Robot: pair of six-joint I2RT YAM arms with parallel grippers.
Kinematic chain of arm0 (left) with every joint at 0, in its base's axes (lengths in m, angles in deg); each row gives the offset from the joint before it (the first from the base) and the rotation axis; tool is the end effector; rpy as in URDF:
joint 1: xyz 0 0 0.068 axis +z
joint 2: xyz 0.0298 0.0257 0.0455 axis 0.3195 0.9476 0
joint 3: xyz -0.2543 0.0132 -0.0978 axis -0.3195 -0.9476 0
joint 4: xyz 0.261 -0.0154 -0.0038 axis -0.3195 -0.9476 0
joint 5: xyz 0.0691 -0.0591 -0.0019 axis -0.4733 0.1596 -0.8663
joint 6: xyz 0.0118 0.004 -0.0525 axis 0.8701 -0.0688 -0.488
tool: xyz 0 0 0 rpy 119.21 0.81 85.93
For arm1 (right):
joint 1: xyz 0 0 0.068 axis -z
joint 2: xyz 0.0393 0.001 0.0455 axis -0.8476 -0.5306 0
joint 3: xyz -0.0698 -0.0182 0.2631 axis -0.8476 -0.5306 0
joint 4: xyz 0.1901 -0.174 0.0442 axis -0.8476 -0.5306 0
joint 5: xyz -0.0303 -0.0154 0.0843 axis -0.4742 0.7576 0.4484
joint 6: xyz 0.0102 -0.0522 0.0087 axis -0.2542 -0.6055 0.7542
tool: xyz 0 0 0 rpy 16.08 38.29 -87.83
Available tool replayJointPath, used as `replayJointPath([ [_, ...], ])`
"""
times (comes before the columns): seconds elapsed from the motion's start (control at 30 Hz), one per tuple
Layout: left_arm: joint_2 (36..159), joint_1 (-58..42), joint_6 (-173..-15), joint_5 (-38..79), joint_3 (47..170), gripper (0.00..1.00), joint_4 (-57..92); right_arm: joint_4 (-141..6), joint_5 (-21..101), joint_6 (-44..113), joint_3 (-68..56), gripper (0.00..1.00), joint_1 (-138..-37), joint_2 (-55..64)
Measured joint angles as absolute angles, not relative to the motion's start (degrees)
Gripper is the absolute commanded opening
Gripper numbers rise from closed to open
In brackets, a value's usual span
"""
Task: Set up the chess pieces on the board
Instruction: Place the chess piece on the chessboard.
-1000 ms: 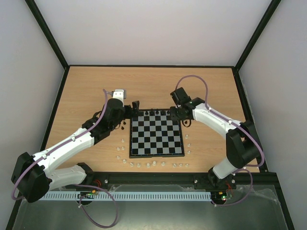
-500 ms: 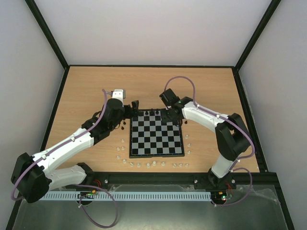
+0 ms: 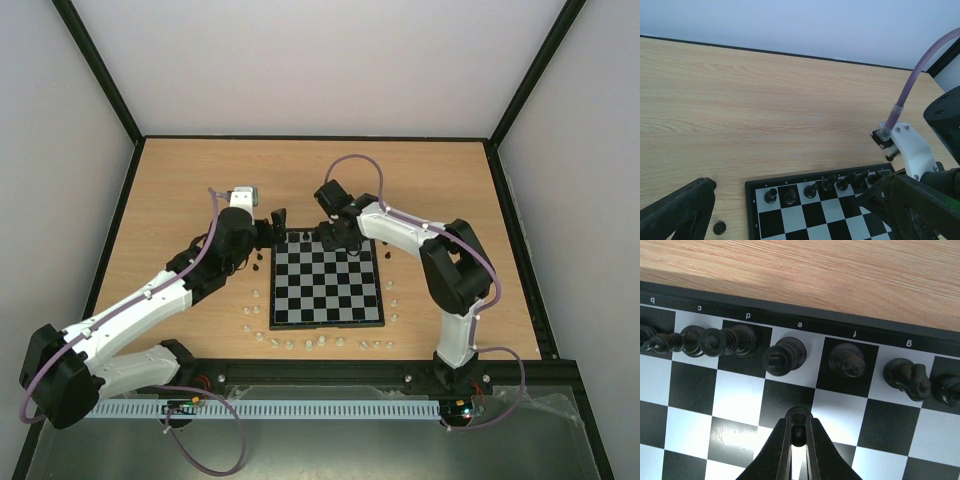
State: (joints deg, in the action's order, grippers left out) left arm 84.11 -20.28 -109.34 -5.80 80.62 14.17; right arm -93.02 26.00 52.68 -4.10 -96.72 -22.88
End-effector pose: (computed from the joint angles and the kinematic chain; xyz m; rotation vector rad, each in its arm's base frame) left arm 0.2022 -0.1490 0.2925 -0.0207 1.9194 -0.4844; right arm 0.3174 0.2498 0.1997 -0.2637 2.5619 0.2845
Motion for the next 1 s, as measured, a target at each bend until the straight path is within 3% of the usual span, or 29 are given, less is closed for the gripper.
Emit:
replayJointPath([
  [0.57,83.94,-20.28,-109.37,-6.04,80.53,0.99,14.15,-94.02,26.05,52.22,-2.28,0.05,-97.03,-25.9],
  [1.0,83.94,-20.28,-109.34,-6.24,80.53,0.99,14.15,-94.24,26.15,51.98,-1.35,0.16,-97.68,-27.21],
])
